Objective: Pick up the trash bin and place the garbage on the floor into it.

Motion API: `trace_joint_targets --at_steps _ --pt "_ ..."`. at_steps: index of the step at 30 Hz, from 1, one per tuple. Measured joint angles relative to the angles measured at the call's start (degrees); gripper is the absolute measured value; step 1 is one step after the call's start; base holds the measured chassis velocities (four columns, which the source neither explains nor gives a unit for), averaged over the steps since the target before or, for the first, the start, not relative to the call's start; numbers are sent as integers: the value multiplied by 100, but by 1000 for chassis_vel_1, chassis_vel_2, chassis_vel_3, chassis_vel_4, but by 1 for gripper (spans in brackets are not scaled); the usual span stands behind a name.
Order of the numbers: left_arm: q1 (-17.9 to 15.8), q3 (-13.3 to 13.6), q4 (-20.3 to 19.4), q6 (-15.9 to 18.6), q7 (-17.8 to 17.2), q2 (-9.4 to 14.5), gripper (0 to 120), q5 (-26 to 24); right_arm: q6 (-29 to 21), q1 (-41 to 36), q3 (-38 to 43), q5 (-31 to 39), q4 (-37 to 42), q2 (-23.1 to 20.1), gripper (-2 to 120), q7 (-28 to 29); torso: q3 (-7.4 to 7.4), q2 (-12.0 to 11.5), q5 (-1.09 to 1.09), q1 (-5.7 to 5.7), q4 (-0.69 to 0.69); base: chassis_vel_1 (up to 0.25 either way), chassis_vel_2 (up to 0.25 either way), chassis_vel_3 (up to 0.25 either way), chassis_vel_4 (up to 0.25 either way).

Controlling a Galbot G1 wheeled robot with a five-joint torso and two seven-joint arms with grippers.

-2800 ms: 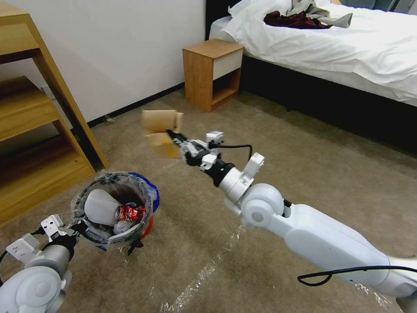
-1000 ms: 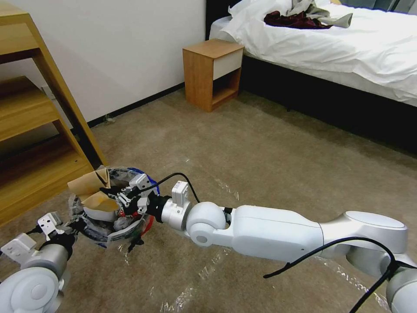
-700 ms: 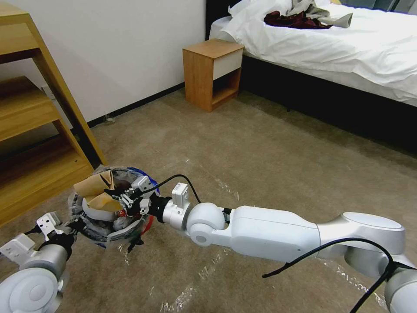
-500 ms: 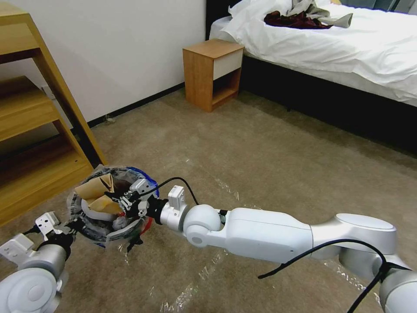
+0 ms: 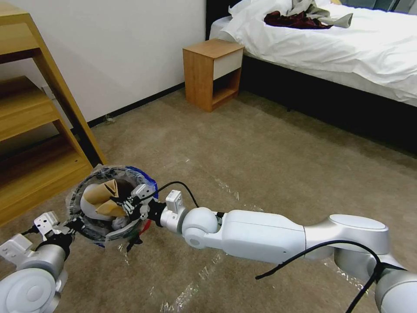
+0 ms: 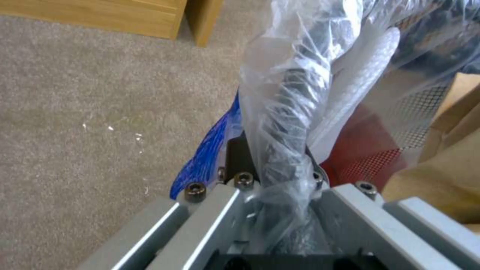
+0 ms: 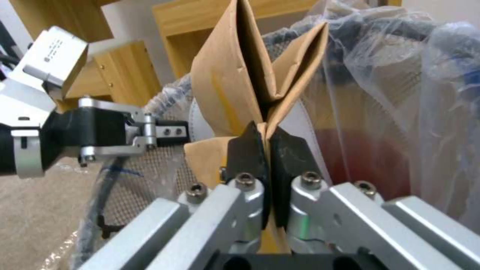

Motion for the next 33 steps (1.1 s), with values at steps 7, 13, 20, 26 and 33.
trace_joint_targets --at_steps 7,13,20,26,33 --pt "-2 6 0 0 0 -6 1 7 -19 -19 -5 -7 36 -4 26 56 0 0 0 0 0 0 0 0 0" --pt "16 6 0 -6 0 -14 1 15 -37 -45 -9 -36 43 41 52 116 0 0 0 0 0 0 0 0 0" --pt "33 5 -2 -23 4 -24 1 27 -46 -48 -9 -45 42 84 75 178 0 0 0 0 0 0 0 0 0" --pt "35 6 -5 -26 4 -24 1 29 -47 -48 -9 -55 42 87 91 186 0 0 0 0 0 0 0 0 0" --pt "37 22 -11 -36 16 -48 1 53 -47 -51 -6 -87 45 87 100 207 0 0 0 0 0 0 0 0 0"
